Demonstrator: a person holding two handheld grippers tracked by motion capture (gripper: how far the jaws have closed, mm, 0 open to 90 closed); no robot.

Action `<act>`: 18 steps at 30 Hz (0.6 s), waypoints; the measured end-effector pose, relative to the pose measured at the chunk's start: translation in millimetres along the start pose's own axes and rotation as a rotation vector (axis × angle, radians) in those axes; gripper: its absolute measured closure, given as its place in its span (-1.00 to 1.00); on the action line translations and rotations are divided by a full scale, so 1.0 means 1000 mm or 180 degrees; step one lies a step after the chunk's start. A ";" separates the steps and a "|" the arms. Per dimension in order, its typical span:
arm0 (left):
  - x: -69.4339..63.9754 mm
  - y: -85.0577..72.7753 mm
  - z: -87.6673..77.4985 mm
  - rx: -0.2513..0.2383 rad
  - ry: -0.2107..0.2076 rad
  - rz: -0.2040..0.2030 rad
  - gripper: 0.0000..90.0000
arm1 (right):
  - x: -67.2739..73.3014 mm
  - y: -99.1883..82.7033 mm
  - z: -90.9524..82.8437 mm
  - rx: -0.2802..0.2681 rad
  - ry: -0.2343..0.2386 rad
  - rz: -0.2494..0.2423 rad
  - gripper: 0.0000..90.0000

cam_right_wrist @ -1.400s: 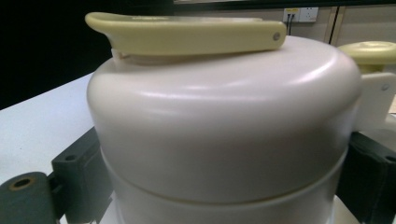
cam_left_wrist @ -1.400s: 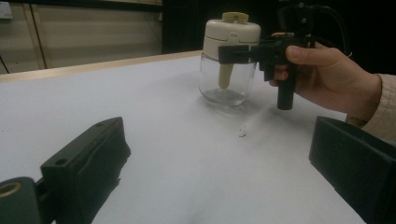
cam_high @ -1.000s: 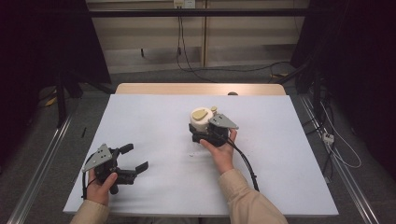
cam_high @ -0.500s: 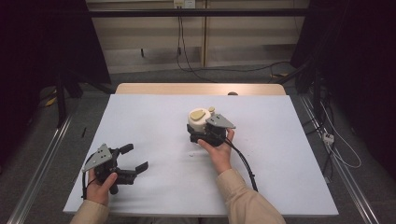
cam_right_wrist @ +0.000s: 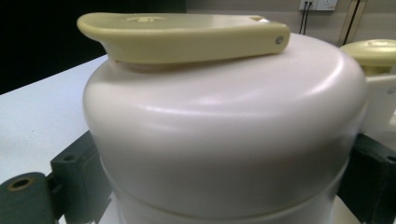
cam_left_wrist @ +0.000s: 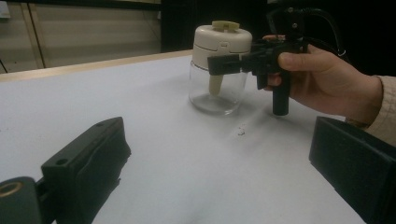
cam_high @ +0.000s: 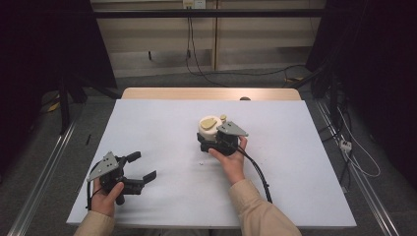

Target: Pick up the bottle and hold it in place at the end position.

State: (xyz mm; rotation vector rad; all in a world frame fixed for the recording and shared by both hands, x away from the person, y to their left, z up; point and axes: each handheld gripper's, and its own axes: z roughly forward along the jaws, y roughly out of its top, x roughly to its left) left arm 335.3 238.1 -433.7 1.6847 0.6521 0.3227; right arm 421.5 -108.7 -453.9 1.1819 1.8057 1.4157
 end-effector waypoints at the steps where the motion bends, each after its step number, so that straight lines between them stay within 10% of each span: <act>1: 0.000 0.000 0.000 0.0003 -0.0003 0.0005 -0.91 | 0.000 0.000 -0.001 0.0005 0.0005 0.0010 -0.86; 18: -0.002 0.000 0.003 0.0050 0.0010 0.0027 -0.91 | -0.002 -0.001 -0.003 0.0082 0.0044 -0.0036 -0.88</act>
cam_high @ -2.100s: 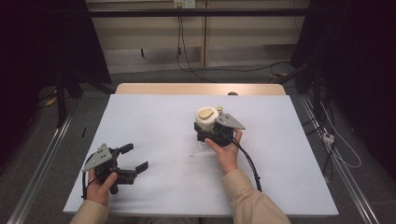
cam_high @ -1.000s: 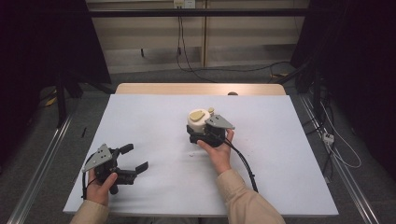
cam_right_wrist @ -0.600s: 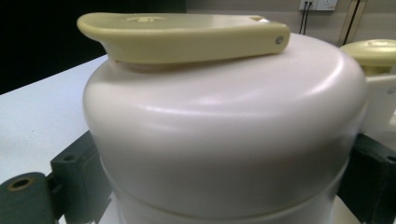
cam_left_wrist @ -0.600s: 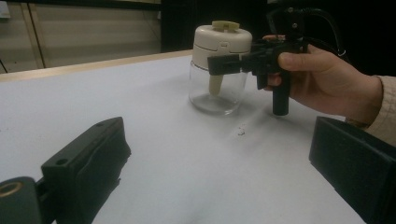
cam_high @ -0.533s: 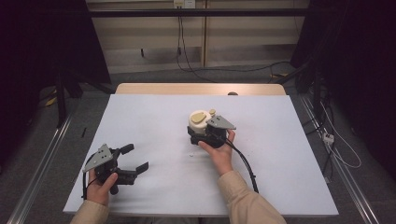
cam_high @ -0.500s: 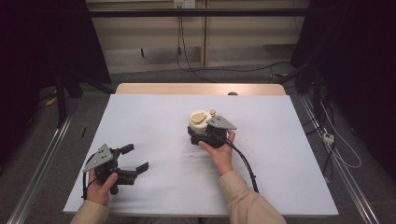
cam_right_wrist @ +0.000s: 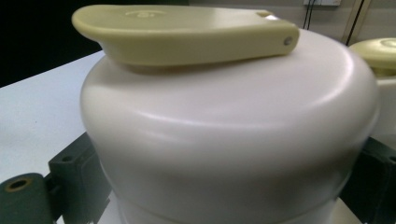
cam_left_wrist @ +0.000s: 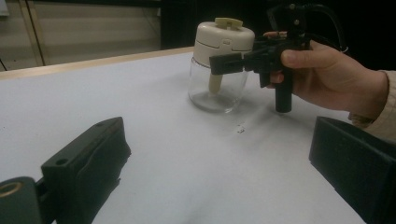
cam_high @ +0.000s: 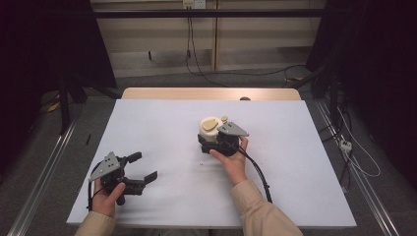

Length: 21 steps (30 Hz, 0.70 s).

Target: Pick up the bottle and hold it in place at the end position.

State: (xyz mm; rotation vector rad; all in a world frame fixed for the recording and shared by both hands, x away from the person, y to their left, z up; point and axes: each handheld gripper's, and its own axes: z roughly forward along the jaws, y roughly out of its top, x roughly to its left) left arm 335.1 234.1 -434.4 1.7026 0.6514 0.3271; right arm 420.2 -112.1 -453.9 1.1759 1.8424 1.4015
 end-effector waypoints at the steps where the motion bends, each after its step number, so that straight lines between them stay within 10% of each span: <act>1: -0.001 0.000 0.001 0.0003 0.0000 -0.0009 -0.91 | -0.001 0.000 0.000 0.0006 0.0015 -0.0002 -0.88; 21: -0.006 0.020 0.033 0.0119 0.0084 -0.0124 -0.91 | -0.003 0.000 -0.006 0.0114 0.0085 -0.0212 -0.90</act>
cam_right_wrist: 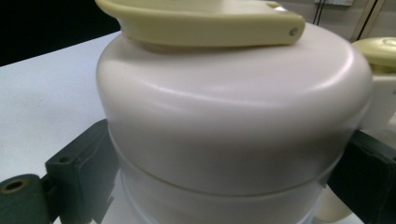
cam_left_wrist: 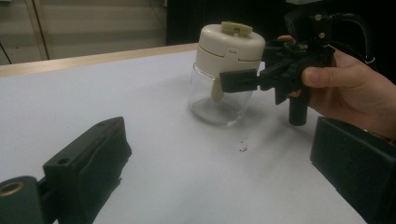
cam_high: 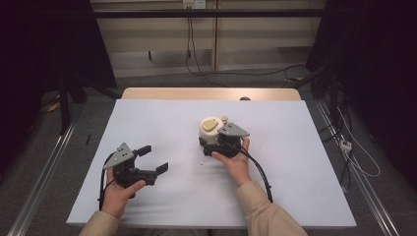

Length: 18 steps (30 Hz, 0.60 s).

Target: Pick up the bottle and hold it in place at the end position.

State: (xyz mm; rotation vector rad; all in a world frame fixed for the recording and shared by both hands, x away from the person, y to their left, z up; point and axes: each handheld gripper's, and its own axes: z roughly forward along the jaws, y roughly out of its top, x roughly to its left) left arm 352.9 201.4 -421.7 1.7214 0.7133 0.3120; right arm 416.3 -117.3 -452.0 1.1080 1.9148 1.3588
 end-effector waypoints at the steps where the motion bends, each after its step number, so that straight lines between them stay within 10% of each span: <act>1: 0.000 0.001 0.001 0.0014 -0.0012 0.0004 -0.91 | 0.000 0.000 0.000 0.0001 0.0003 -0.0003 -0.90; 18: -0.002 0.013 0.011 0.0033 -0.0058 0.0014 -0.88 | -0.001 -0.001 0.000 -0.0010 0.0031 0.0005 -0.90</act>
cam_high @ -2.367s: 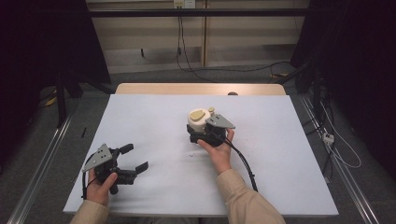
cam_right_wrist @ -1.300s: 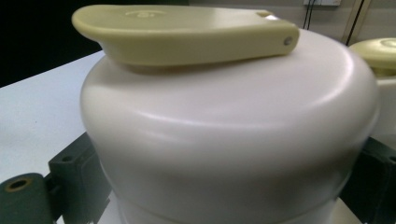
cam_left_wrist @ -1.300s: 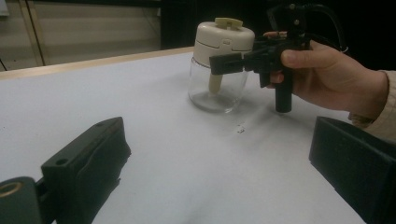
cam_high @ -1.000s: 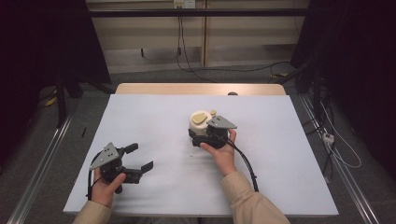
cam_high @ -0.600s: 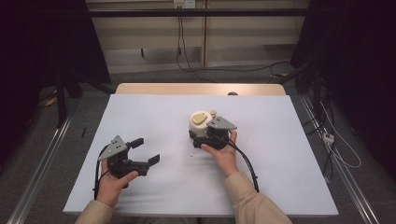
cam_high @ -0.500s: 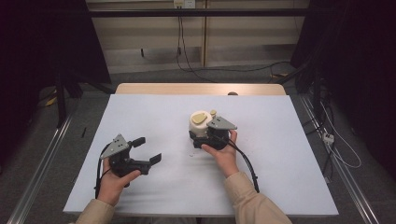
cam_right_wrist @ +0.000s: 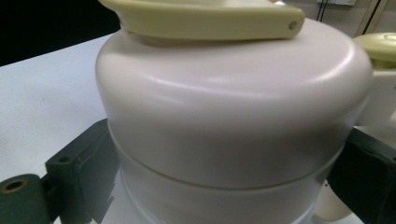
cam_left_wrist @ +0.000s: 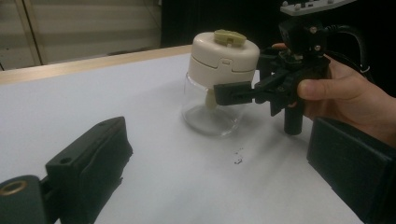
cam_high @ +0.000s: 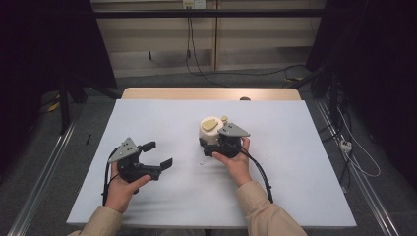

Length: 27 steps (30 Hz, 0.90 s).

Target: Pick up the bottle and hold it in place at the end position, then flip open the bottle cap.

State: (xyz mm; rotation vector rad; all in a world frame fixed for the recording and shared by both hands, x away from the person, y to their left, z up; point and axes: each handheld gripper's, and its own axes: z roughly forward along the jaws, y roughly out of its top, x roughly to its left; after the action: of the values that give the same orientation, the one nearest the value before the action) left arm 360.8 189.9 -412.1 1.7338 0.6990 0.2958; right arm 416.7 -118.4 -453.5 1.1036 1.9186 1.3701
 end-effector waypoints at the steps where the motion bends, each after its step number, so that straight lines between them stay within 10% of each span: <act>1: 0.000 0.001 0.001 0.0025 -0.0008 0.0024 -0.88 | 0.000 0.000 0.000 0.0002 0.0006 0.0005 -0.90; 27: -0.006 0.012 0.018 0.0086 -0.0076 0.0076 -0.84 | -0.001 -0.001 0.001 0.0020 0.0019 -0.0003 -0.90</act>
State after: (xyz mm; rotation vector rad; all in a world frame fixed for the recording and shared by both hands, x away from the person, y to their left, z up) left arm 369.9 170.6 -404.5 1.7695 0.6682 0.2829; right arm 417.6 -118.6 -454.6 1.1027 1.9287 1.3692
